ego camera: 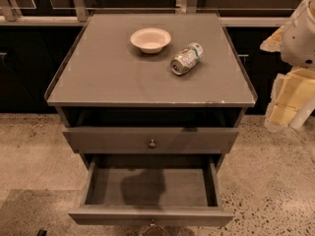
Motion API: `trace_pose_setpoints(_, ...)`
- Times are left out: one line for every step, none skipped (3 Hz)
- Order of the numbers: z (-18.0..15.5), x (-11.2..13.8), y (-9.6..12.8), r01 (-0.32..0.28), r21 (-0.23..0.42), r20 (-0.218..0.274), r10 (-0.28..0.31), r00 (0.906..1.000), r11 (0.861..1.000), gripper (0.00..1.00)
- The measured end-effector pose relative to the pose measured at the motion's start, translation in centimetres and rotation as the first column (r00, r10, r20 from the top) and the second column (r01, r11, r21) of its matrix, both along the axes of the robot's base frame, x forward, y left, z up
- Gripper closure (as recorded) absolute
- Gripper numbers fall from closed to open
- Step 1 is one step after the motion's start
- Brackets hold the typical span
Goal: Place 7up can into middle drawer
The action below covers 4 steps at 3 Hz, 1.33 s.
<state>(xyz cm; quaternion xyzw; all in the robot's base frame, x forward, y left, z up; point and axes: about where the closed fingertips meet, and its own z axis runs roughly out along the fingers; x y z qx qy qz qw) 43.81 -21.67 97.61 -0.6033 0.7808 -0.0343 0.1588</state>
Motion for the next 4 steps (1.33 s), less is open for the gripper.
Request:
trace_pose_setpoints(0.0,0.0,0.0,0.0,0.0,0.0,0.0,1.0,1.0,0.0)
trace_pose_setpoints(0.1,0.8,0.0,0.041,0.001,0.016,-0.041,0.999,0.999,0.0)
trace_pose_setpoints(-0.2,3.8,-0.3,0.161,0.048,0.071,-0.165,0.9838,0.986,0.0)
trace_pose_setpoints(-0.4,7.1,-0.1,0.309,0.145,0.136,-0.329,0.9347,0.94,0.0)
